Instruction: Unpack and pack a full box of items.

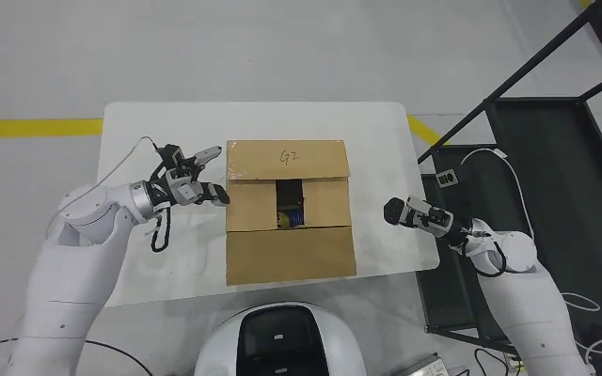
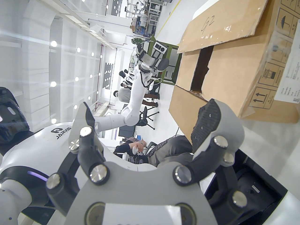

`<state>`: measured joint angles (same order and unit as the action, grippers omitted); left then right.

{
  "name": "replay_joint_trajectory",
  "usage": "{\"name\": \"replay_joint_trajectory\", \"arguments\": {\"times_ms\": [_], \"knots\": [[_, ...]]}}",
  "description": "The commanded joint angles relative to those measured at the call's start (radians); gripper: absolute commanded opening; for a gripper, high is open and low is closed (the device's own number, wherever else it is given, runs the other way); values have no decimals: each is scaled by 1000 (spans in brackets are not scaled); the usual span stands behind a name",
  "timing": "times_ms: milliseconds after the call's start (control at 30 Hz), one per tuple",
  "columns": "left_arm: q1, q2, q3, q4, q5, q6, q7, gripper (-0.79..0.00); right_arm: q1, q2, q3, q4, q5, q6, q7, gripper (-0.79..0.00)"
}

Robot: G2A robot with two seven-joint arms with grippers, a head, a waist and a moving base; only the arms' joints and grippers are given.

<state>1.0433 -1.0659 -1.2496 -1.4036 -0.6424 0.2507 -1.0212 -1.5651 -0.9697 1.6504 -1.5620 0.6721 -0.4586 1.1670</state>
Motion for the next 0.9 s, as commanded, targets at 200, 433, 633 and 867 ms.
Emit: {"name": "replay_joint_trajectory", "arguments": {"times_ms": [200, 433, 633, 867], "knots": [[-87, -31, 106, 170, 20, -176, -22, 0, 0, 0, 0, 0, 0, 0, 0, 0], [-139, -53, 149, 238, 16, -267, 10, 0, 0, 0, 0, 0, 0, 0, 0, 0], [-167, -69, 155, 235, -46, -318, 18, 0, 0, 0, 0, 0, 0, 0, 0, 0], [-250, -102, 199, 253, -105, -288, 99, 0, 0, 0, 0, 0, 0, 0, 0, 0]]}}
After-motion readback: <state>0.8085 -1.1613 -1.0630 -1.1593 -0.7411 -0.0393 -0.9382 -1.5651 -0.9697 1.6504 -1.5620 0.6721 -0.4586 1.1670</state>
